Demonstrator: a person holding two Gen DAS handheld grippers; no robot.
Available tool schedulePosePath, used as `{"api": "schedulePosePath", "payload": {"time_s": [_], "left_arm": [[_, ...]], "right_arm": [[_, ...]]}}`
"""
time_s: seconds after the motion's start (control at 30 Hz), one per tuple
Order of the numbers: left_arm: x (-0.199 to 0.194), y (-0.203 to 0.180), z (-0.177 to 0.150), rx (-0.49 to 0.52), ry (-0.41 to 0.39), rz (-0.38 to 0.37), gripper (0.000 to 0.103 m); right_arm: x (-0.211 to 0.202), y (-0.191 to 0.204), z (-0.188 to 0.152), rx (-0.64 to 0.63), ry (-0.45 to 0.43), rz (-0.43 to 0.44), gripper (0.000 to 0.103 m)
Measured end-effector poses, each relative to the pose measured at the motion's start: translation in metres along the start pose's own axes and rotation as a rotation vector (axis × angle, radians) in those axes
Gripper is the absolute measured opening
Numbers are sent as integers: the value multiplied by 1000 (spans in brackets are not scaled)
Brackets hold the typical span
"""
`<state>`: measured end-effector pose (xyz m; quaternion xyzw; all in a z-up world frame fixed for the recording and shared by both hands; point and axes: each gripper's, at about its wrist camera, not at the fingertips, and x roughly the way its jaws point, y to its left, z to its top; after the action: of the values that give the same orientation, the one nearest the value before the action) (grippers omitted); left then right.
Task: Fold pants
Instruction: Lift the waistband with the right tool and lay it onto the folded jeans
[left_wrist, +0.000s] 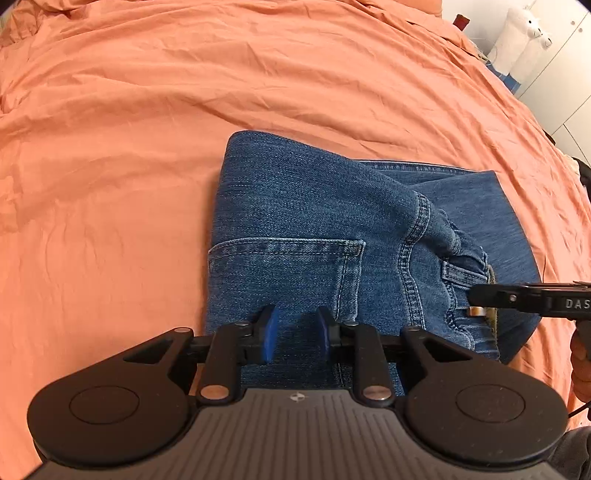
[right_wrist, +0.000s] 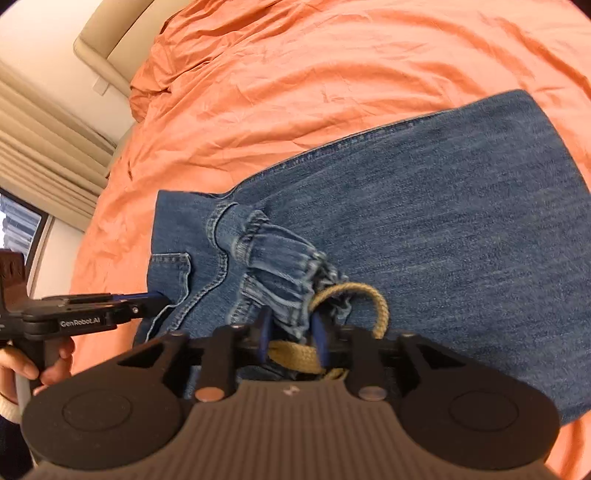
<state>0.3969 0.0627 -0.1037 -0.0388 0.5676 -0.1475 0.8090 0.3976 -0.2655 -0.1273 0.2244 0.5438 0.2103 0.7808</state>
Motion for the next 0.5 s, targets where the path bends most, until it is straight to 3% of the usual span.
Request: {"api": "schedulePosePath", "payload": {"time_s": [0.17, 0.33, 0.5], "left_arm": [[1, 1, -1, -5, -7, -3, 28], [3, 2, -2, -25, -8, 0, 28], [2, 2, -1, -35, -13, 9, 28]], "right_arm": [[2, -24, -7, 95, 24, 56, 38], [21, -45, -6, 218, 53, 151, 38], [17, -28, -9, 152, 24, 130, 17]]}}
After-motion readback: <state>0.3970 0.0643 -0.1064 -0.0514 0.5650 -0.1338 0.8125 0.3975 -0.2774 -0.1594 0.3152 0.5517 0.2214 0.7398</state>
